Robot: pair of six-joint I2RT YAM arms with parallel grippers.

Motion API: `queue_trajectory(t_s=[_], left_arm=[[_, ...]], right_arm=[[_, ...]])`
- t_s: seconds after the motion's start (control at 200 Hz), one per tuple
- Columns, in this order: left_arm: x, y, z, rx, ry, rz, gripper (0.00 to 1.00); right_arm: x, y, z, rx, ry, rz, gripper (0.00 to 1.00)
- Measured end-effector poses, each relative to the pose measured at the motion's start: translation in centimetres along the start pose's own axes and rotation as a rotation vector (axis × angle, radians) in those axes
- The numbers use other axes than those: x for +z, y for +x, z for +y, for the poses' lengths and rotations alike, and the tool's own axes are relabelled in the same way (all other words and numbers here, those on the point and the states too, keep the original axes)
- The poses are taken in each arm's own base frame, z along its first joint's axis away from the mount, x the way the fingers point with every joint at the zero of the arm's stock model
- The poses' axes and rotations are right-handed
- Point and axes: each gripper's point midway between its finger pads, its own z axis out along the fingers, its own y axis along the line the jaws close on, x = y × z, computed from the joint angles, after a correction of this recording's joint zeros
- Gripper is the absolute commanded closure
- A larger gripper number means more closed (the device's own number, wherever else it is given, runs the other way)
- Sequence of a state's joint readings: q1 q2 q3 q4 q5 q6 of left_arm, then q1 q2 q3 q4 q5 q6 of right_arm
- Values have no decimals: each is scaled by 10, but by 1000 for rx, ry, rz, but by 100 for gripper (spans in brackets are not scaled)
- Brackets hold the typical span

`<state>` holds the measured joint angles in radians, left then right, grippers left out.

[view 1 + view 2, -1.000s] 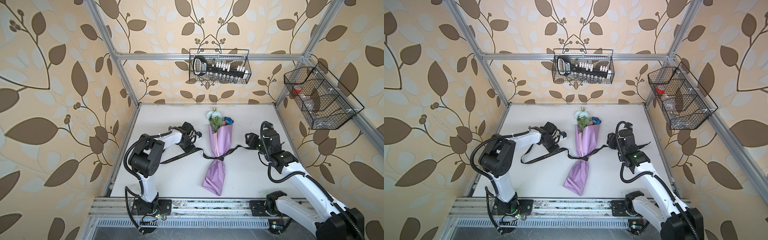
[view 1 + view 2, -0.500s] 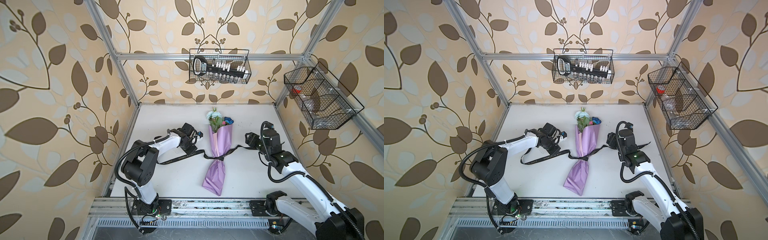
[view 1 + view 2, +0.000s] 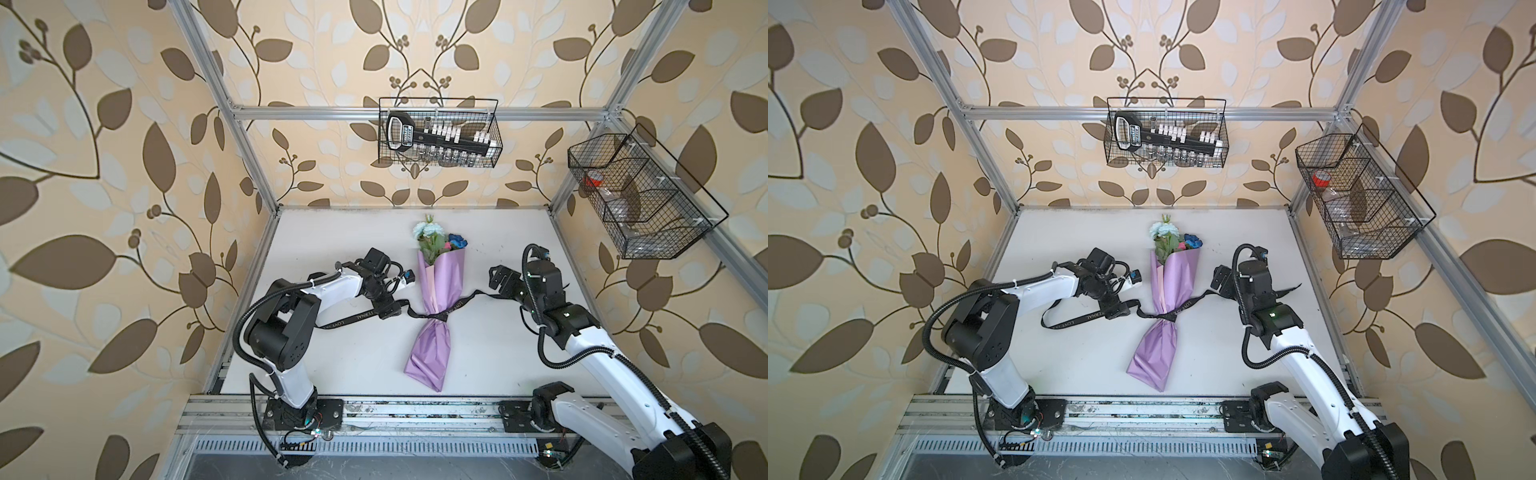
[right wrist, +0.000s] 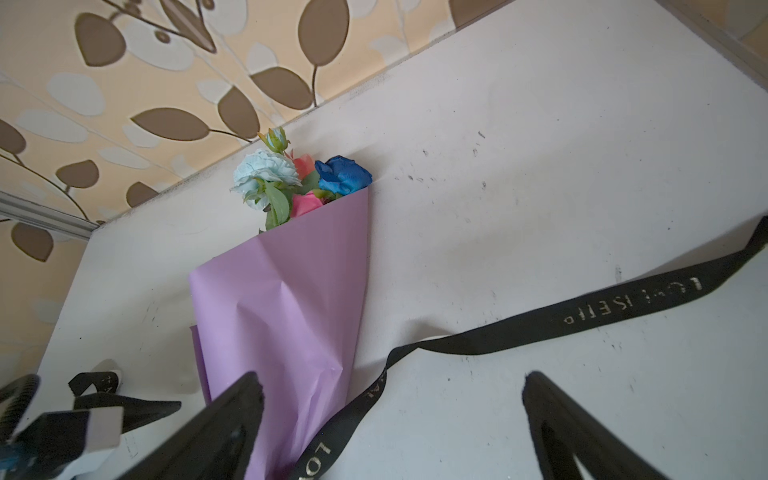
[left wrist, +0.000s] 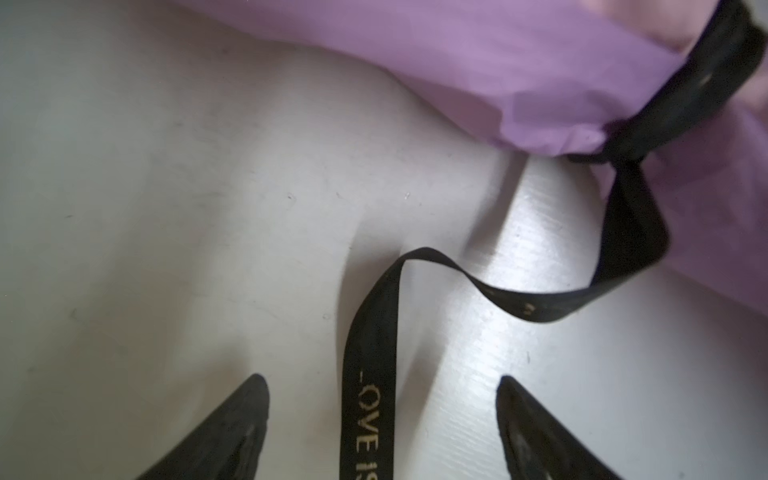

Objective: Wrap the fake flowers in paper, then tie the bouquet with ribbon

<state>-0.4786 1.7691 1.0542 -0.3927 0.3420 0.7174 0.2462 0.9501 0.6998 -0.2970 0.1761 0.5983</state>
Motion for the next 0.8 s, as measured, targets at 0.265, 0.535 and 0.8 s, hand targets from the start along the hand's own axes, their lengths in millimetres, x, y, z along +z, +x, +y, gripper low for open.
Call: queue_trajectory(t_s=[0.265, 0.535, 0.8], left_arm=[[16, -10, 0, 55, 33, 2, 48], [26, -16, -8, 92, 66, 31, 100], [18, -12, 2, 68, -3, 66, 100]], right_arm=[[6, 5, -1, 0, 10, 20, 2], [9, 5, -3, 4, 13, 27, 2], [9, 6, 8, -3, -49, 42, 3]])
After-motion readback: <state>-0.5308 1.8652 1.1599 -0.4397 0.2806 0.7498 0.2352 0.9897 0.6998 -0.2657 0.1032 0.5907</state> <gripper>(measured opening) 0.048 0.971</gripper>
